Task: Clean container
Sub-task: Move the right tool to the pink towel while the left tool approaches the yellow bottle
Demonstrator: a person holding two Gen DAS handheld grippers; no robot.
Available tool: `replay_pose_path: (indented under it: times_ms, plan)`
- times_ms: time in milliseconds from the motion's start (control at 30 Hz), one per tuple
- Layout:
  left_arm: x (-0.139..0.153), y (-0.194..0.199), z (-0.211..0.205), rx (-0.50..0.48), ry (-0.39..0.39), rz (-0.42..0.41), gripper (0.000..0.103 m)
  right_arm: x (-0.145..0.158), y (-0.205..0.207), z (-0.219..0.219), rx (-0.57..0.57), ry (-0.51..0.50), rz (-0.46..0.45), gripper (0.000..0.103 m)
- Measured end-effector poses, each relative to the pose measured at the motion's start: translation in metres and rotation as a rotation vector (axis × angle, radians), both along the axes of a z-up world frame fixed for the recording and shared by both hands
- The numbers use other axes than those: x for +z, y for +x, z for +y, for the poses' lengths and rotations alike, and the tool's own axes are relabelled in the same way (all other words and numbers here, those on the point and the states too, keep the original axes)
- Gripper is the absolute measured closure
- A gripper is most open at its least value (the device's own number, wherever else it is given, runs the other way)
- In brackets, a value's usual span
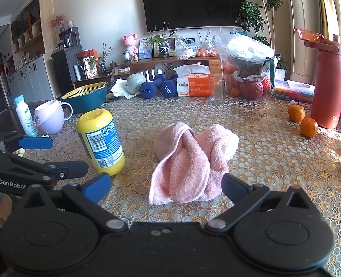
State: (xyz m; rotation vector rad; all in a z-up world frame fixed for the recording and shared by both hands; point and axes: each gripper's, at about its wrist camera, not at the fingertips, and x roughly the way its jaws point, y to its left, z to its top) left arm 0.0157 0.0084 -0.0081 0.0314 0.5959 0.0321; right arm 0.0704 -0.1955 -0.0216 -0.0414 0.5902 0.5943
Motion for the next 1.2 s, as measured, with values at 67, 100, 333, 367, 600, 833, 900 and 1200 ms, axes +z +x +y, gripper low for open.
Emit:
replay_pose_path:
  times_ms: [67, 100, 333, 367, 600, 833, 900, 1200]
  plan:
    - [-0.001, 0.002, 0.002, 0.0, -0.002, 0.002, 0.0, -0.001, 0.002, 0.001, -0.002, -0.005, 0.003, 0.001]
    - [-0.002, 0.003, 0.003, 0.001, -0.002, 0.003, 0.0, -0.002, 0.003, 0.001, -0.004, -0.009, 0.004, 0.001]
    - [-0.007, 0.013, 0.008, -0.003, 0.002, 0.009, 0.0, -0.005, 0.017, 0.007, -0.009, -0.036, 0.003, 0.001]
    - [-0.007, 0.015, 0.009, -0.002, 0.001, 0.011, 0.0, -0.005, 0.02, 0.008, -0.01, -0.038, 0.001, 0.001]
    - [-0.014, 0.028, 0.014, 0.001, 0.016, 0.017, 0.0, -0.008, 0.045, 0.01, -0.036, -0.053, 0.001, 0.001]
    - [-0.024, 0.042, 0.014, -0.009, 0.038, 0.04, 0.0, -0.017, 0.082, 0.022, -0.079, -0.078, 0.01, 0.001]
    - [-0.027, 0.045, 0.014, -0.01, 0.045, 0.045, 0.0, -0.017, 0.093, 0.024, -0.094, -0.081, 0.007, 0.001]
    - [-0.033, 0.054, 0.02, -0.003, 0.033, 0.063, 0.0, -0.021, 0.135, 0.042, -0.087, -0.097, 0.077, 0.0]
